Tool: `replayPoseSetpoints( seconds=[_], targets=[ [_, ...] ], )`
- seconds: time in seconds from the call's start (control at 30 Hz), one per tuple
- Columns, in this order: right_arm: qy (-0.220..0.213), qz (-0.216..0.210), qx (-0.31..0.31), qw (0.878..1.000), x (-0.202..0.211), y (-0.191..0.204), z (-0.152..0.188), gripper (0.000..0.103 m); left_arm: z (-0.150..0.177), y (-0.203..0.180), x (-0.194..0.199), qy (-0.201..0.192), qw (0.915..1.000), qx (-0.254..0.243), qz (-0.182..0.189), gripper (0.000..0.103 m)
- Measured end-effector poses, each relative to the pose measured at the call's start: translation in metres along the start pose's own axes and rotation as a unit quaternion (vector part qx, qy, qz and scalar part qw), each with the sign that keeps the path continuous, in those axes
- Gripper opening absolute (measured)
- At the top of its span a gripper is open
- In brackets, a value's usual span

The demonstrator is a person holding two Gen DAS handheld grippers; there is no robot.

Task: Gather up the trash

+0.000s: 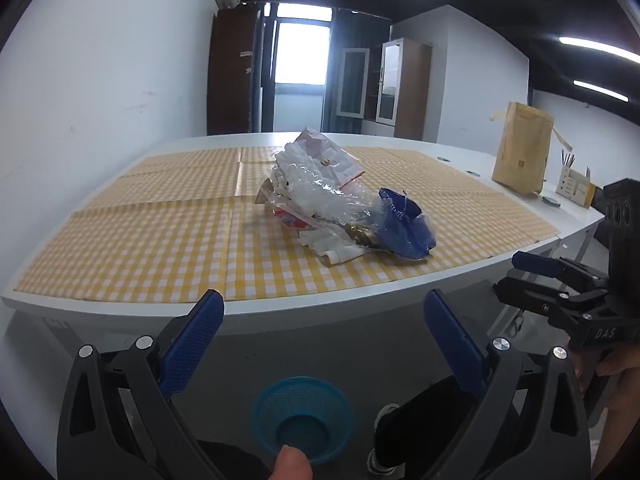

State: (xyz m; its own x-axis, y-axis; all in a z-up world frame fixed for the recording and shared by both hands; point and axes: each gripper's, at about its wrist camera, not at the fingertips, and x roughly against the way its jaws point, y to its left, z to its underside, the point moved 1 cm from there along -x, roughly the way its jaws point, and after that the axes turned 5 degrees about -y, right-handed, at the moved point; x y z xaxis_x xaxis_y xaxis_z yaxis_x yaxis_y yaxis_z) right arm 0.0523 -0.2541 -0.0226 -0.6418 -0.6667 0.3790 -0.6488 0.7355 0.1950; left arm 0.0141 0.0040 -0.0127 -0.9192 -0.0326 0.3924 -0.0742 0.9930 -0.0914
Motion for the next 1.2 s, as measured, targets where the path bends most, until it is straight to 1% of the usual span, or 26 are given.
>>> replayPoseSetpoints(
  seconds=[0.1, 0.17, 0.2, 0.23, 0.3, 0.37, 0.43, 0.6, 0.7, 0.83, 1.0, 1.2],
  targets=[
    [-0.001, -0.003, -0.002, 1.0, -0.001, -0.002, 0.0, 0.094, -0.001, 0.0, -0.001, 0.01, 0.9999, -0.006, 0.004, 0.097],
    [-0.001, -0.006, -0.001, 1.0, -0.002, -0.001, 0.0, 0.094, -0.001, 0.006, -0.001, 0.011, 0.9999, 0.007, 0.005, 0.097],
    [-0.001, -0.007, 0.002, 1.0, 0.0, 0.002, 0.0, 0.094, 0.0, 0.008, -0.002, 0.011, 0.9999, 0.011, -0.002, 0.097],
    [0.001, -0.009, 0.005, 1.0, 0.0, 0.003, 0.0, 0.094, 0.001, 0.007, -0.004, 0.01, 0.9999, 0.01, -0.007, 0.097],
    [0.007, -0.012, 0.01, 1.0, -0.003, 0.005, 0.002, 0.094, 0.002, 0.003, -0.004, 0.012, 0.9999, -0.003, -0.004, 0.097],
    [0.012, -0.007, 0.01, 1.0, -0.006, 0.004, 0.004, 0.094, 0.003, 0.003, -0.004, 0.012, 0.9999, -0.003, -0.004, 0.097],
    [0.016, 0.0, 0.008, 1.0, -0.009, 0.002, 0.005, 0.094, 0.002, 0.005, -0.005, 0.015, 0.9998, 0.011, 0.01, 0.097],
    [0.009, -0.004, -0.003, 1.0, -0.005, -0.004, 0.004, 0.094, 0.002, 0.01, -0.008, 0.018, 0.999, 0.025, 0.032, 0.097],
    [0.011, 0.004, -0.003, 1.0, -0.006, -0.007, 0.004, 0.094, 0.002, 0.008, -0.006, 0.012, 0.9988, 0.024, 0.041, 0.097],
    [0.011, 0.002, -0.002, 1.0, -0.006, -0.005, 0.005, 0.094, 0.001, 0.001, -0.005, 0.012, 0.998, 0.012, 0.061, 0.097],
    [0.019, 0.003, 0.005, 1.0, -0.01, -0.003, 0.008, 0.094, 0.0, 0.0, -0.004, 0.012, 0.9978, 0.01, 0.064, 0.097],
    [0.021, 0.004, 0.005, 1.0, -0.011, -0.001, 0.008, 0.094, -0.001, 0.008, -0.005, 0.011, 0.9987, 0.022, 0.044, 0.097]
  ],
)
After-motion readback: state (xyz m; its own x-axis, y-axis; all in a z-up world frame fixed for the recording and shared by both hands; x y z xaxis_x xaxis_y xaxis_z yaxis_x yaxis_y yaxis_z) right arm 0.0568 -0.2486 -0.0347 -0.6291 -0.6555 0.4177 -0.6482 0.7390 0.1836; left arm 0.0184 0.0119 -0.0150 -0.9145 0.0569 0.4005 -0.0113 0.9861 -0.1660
